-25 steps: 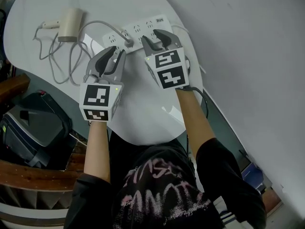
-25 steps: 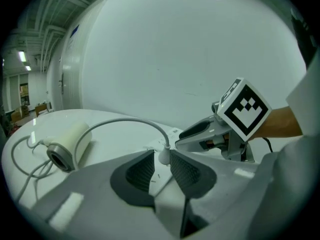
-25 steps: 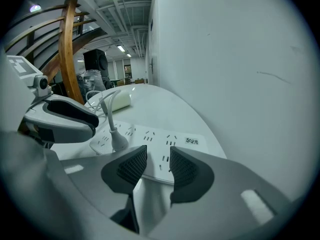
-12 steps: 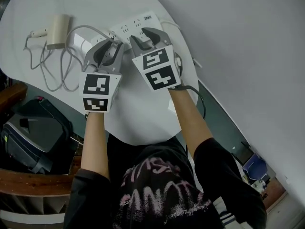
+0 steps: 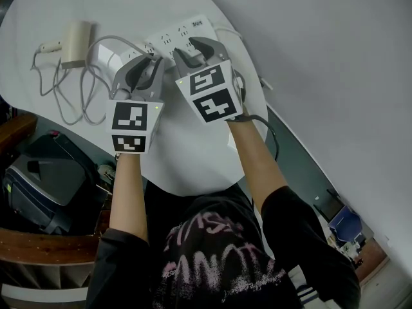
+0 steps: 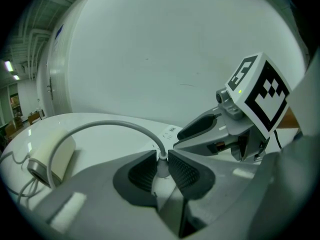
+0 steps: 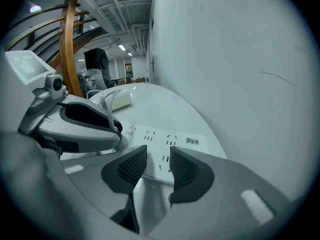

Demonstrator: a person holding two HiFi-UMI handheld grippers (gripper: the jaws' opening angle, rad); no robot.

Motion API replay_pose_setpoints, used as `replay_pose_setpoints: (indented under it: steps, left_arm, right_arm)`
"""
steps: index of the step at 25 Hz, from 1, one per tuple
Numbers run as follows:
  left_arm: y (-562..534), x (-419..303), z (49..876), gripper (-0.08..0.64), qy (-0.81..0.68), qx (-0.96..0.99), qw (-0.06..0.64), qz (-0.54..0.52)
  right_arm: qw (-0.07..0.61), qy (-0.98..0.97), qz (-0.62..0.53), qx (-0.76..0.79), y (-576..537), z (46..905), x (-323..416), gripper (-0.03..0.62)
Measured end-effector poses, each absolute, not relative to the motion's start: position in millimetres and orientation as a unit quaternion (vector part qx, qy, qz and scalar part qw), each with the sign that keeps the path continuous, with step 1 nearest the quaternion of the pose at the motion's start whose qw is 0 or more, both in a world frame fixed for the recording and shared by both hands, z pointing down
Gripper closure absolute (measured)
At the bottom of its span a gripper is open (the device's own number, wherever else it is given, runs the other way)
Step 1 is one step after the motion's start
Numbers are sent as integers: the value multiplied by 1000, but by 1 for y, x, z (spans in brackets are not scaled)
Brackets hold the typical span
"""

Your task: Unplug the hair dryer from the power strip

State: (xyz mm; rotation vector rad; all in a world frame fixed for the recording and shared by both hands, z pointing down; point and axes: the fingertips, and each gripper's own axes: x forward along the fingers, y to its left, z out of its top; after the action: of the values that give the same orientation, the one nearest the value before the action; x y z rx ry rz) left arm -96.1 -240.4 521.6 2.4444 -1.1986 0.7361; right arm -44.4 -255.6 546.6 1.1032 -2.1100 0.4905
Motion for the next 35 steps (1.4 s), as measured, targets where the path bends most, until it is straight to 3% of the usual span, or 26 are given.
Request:
replay_pose_setpoints:
  steps: [35]
  left_arm:
    - [-245, -99, 502, 511, -438, 854, 158, 232]
  right_arm:
    - [349, -813, 189, 425, -257, 547, -45, 431]
